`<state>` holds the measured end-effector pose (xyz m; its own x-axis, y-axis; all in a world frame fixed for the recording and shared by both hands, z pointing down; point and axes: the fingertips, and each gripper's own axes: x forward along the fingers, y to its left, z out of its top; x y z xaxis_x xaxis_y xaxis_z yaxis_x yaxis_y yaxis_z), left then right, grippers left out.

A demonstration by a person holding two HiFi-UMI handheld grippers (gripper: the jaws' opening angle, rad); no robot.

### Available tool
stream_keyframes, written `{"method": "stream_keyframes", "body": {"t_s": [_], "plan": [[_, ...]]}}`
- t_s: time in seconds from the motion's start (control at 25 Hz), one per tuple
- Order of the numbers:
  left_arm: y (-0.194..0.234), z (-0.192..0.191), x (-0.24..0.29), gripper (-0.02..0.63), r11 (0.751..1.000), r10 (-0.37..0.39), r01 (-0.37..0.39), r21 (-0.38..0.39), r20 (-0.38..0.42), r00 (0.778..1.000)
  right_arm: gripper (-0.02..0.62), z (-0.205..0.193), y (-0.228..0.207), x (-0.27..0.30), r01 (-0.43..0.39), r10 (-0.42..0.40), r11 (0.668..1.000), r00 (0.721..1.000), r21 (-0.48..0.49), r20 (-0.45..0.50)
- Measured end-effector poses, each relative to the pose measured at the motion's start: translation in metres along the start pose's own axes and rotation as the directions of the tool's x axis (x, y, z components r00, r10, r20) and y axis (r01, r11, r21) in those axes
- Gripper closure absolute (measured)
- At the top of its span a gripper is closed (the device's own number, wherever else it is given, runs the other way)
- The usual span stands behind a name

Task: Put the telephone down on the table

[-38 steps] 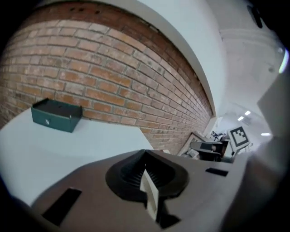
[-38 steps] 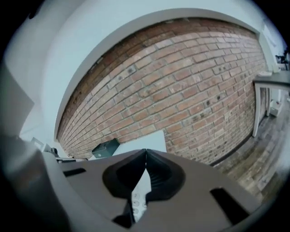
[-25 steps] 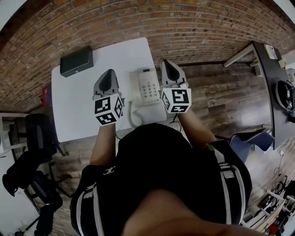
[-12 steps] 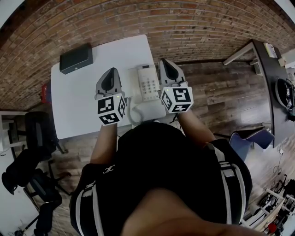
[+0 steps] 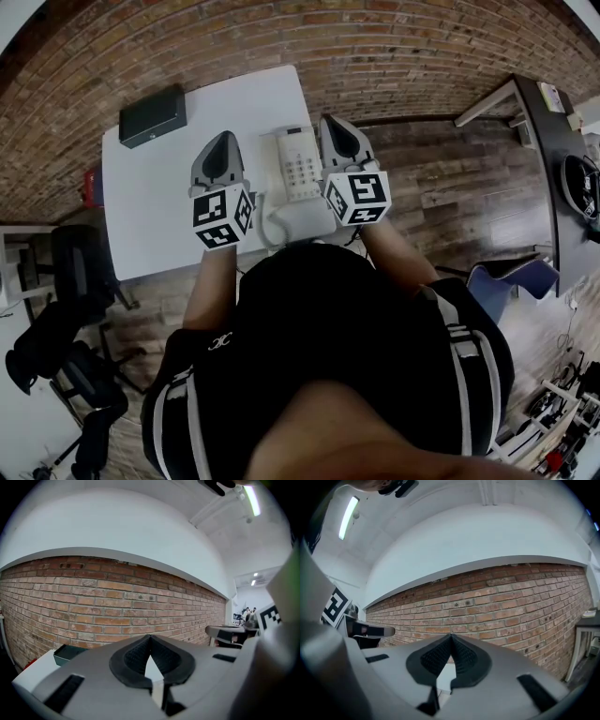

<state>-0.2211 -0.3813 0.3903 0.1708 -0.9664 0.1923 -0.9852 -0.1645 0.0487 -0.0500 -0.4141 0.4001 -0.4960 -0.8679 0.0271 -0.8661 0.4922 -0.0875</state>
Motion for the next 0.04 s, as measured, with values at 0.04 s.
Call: {"method": "stream_keyframes", "body": {"t_s": [0.04], "plan": [[-0.0007,0.0004,0.0004,0.603,1.000,0.000,0.000,0.000,0.000,1.000,0.597,-0.0006,-0.0006,0.0001,-0.002,0.002,1.000,1.000,0.003,-0.002]]}}
